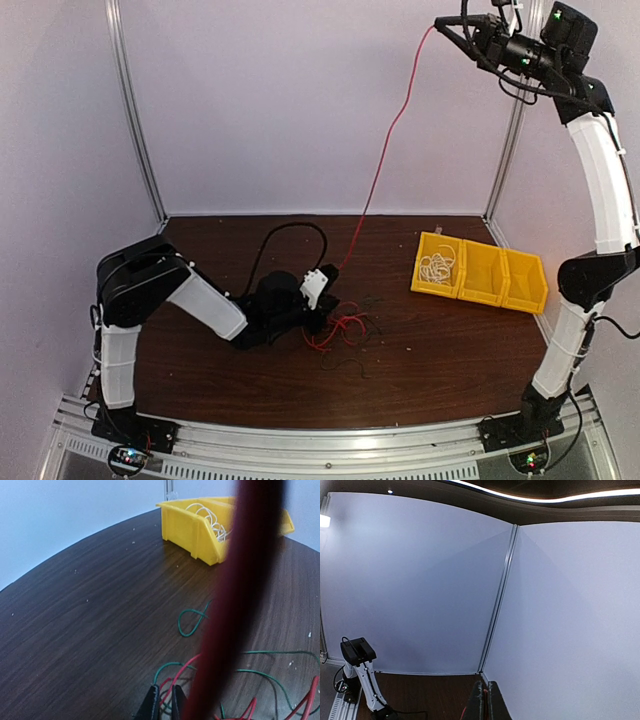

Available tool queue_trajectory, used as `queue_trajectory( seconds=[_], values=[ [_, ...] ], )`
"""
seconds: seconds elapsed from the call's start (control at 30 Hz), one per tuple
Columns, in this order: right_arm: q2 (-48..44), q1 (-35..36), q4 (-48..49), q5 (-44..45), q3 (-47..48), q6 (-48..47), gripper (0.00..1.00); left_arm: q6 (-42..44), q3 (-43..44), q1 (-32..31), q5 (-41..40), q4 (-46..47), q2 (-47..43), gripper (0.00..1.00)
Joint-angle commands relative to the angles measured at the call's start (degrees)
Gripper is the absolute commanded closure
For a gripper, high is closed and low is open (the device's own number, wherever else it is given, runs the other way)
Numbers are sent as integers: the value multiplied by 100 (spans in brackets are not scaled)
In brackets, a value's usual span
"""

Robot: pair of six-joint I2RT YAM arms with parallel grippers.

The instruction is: Untangle the cables

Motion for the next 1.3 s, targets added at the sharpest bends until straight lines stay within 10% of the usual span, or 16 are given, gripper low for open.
queue_trajectory(
  seconds=[0.0, 1.0, 1.27],
  values=[
    [-204, -452, 685, -259, 239, 538, 100, -39, -465, 37, -284, -1161, -262, 90],
    [-675, -1353, 1645, -874, -83, 1589, 100, -988, -2255, 72, -1932, -1575, -1366, 55],
    [-1616, -704, 636, -301, -3361, -297, 100, -909, -2569, 64, -1986, -1813, -2748, 69]
  ],
)
